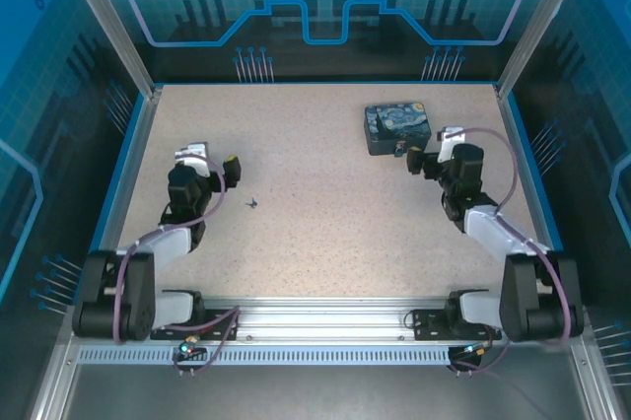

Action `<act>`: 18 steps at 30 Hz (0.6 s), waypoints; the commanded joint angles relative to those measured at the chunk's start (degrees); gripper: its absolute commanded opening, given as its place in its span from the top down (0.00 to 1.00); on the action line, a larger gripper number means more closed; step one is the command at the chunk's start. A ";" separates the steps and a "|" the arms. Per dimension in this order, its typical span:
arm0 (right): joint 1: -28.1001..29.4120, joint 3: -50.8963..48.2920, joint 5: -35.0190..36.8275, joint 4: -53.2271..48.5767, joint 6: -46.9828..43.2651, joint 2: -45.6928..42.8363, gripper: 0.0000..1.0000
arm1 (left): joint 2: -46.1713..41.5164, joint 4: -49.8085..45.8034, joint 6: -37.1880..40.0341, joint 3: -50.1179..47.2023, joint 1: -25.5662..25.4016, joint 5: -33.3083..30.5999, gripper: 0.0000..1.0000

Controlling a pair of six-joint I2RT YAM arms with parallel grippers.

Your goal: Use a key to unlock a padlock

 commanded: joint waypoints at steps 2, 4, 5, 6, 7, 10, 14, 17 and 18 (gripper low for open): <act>-0.80 6.07 2.55 -18.58 14.49 -4.46 0.00 | -6.53 -18.25 -6.87 6.45 0.39 -0.38 0.01; -1.81 10.49 6.85 -28.76 26.81 -4.74 0.00 | -8.01 -24.79 -10.20 10.07 0.10 1.50 0.01; -3.42 12.34 2.68 -30.20 27.42 -4.17 0.00 | -8.34 -27.80 -11.78 12.08 -0.44 1.89 0.01; -4.44 14.37 -0.55 -31.03 27.52 -3.01 0.00 | -8.36 -31.03 -13.11 14.27 -1.08 2.17 0.01; -4.73 16.88 -1.23 -32.46 28.03 -1.80 0.00 | -8.23 -33.47 -13.96 15.99 -1.99 2.36 0.01; -4.83 25.92 -4.19 -36.94 26.44 5.11 0.00 | -5.58 -40.67 -15.66 22.20 -5.66 3.41 0.01; -5.58 40.98 -7.24 -45.45 26.64 18.97 0.04 | 1.37 -48.42 -17.32 30.47 -11.72 3.56 0.01; -7.03 49.37 -8.49 -48.41 29.46 28.50 0.05 | 7.21 -52.52 -18.70 35.90 -15.60 3.59 0.01; -7.58 51.83 -9.02 -49.28 30.45 30.98 0.06 | 9.04 -53.48 -18.93 37.51 -16.67 3.67 0.01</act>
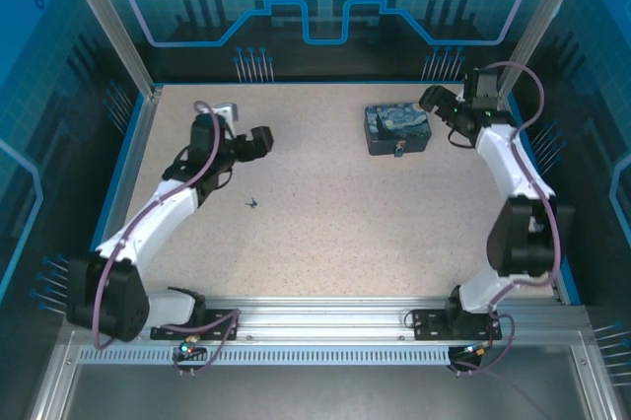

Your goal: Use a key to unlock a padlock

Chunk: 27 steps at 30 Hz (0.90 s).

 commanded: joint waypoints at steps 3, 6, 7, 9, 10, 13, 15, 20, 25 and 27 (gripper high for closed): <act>-3.40 12.07 -5.40 -10.30 4.46 13.77 0.09 | 9.15 -10.89 -2.56 8.39 -5.87 0.94 0.01; -4.06 19.31 -6.31 -12.35 3.81 20.85 0.10 | 13.02 -10.61 -3.11 11.18 -7.97 1.02 0.01; -4.21 21.55 -6.84 -12.58 3.40 23.17 0.11 | 14.48 -10.46 -3.69 12.01 -8.45 1.34 0.01; -4.31 26.23 -7.43 -13.65 2.89 27.66 0.11 | 16.97 -10.27 -4.79 13.92 -8.89 1.86 0.01; -4.34 28.79 -8.40 -13.89 2.73 29.95 0.13 | 18.30 -10.13 -5.29 14.89 -9.03 2.27 0.01; -4.44 35.25 -12.79 -14.11 3.00 36.04 0.20 | 22.28 -10.55 -6.03 18.41 -9.30 3.40 0.01; -4.23 38.39 -15.85 -13.22 3.59 39.49 0.24 | 24.61 -10.94 -6.24 20.70 -9.29 3.94 0.01; -2.20 45.46 -20.03 -12.76 3.23 44.57 0.26 | 28.54 -11.21 -6.59 25.45 -9.27 5.12 0.01; 1.49 47.50 -21.92 -15.32 -1.64 45.86 0.37 | 30.58 -11.22 -7.22 27.72 -9.27 5.53 0.01; 3.08 45.26 -20.91 -15.79 -3.17 44.50 0.39 | 30.89 -10.75 -7.33 27.63 -9.26 5.34 0.01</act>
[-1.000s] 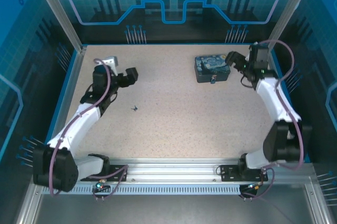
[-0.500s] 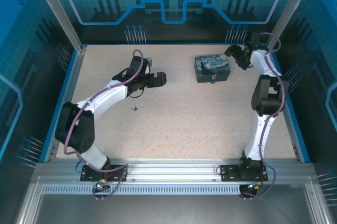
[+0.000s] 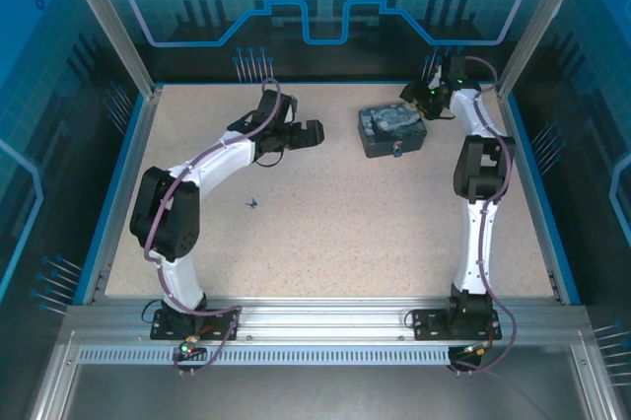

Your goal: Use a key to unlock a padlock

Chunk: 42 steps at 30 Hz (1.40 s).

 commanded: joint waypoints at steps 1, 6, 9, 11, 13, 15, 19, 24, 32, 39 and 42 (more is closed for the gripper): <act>4.08 -2.49 -1.90 -2.74 -4.25 -2.23 0.40 | 1.28 -0.76 -1.52 1.68 -0.28 1.17 0.01; 9.69 -14.91 1.91 0.29 -6.02 -10.79 0.44 | 1.26 0.82 -3.43 -0.35 -0.19 0.39 0.01; 13.51 -25.15 2.80 3.70 -4.72 -17.39 0.43 | 0.29 2.35 -5.23 -2.92 -0.18 1.69 0.01; 15.83 -33.49 3.11 8.06 -2.86 -22.89 0.35 | -1.36 4.58 -7.07 -6.44 -0.19 2.19 0.01; 17.75 -40.59 3.67 11.38 -0.69 -27.54 0.30 | -3.47 6.16 -8.15 -9.93 -0.19 2.20 0.01; 19.22 -46.71 3.67 14.92 1.45 -31.91 0.28 | -5.98 7.35 -8.95 -13.86 -0.19 1.48 0.01; 21.18 -56.05 5.44 18.46 4.38 -38.74 0.26 | -13.66 10.03 -10.77 -23.03 -0.19 -2.97 0.01; 21.86 -63.54 5.98 21.42 6.85 -44.15 0.23 | -20.37 14.11 -13.47 -31.29 -0.17 -4.85 0.01; 22.46 -67.24 4.35 26.64 10.78 -45.56 0.24 | -14.95 17.13 -16.36 -27.66 -0.52 1.27 0.01; 22.69 -68.54 1.62 30.32 10.83 -45.81 0.24 | -8.37 15.64 -18.02 -21.11 -2.02 2.91 0.01; 22.99 -69.16 0.30 30.85 9.96 -46.67 0.25 | -6.22 16.33 -19.04 -19.02 -2.68 3.29 0.01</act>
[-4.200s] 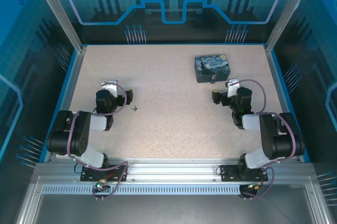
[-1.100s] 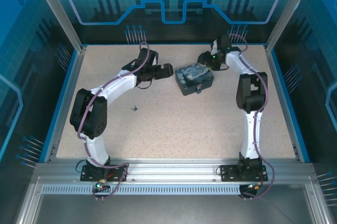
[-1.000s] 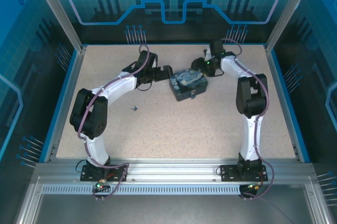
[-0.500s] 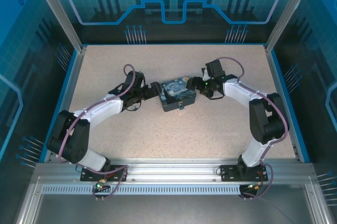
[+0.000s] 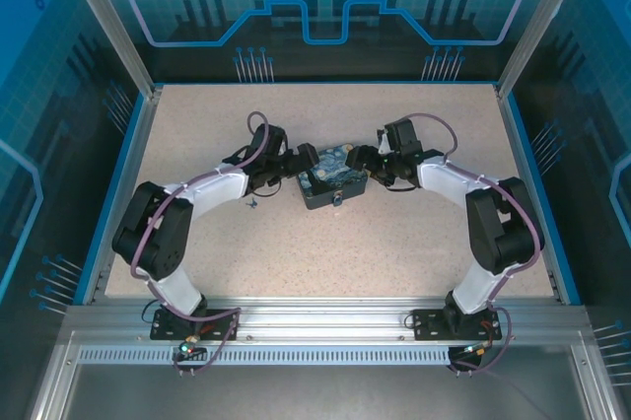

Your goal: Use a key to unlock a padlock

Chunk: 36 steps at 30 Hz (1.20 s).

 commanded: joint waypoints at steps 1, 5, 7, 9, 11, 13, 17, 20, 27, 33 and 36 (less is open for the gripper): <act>1.10 -1.31 -2.79 2.35 -0.43 -2.65 0.25 | 2.61 0.84 -2.10 3.71 -0.96 2.05 0.01; 1.67 -3.59 -3.06 2.78 -0.07 -5.18 0.25 | 5.81 -0.10 -2.19 7.88 -1.86 2.46 0.01; 1.95 -5.31 -3.25 3.16 0.30 -6.50 0.25 | 7.05 -0.64 -2.12 9.56 -2.22 2.76 0.01; 2.24 -6.94 -3.08 3.47 1.00 -8.03 0.25 | 7.91 -0.98 -1.95 10.82 -2.48 2.92 0.01; 2.42 -8.62 -2.77 3.84 1.48 -9.53 0.25 | 8.62 -0.99 -2.10 11.57 -2.74 3.17 0.01; 2.46 -9.40 -1.79 3.46 1.39 -10.25 0.24 | 8.88 -1.09 -2.24 11.67 -3.08 3.16 0.01; 2.07 -9.40 -0.15 1.86 0.52 -10.55 0.23 | 8.08 0.18 -3.10 10.04 -3.53 2.63 0.01; 0.55 -9.40 1.84 0.50 -0.52 -11.76 0.20 | 6.69 -0.32 -2.85 9.04 -3.30 0.95 0.01; -4.35 -10.04 7.55 -6.43 -4.26 -19.39 0.00 | -2.47 -2.74 -1.79 5.75 -1.07 -2.65 0.01; -5.58 -7.81 13.05 -14.62 -7.05 -23.78 0.00 | -12.55 -3.16 -8.89 -4.18 2.13 -8.70 0.01; -5.90 -8.98 7.21 -15.15 -6.21 -24.99 0.00 | -17.55 -3.17 -13.69 -9.85 4.28 -7.11 0.01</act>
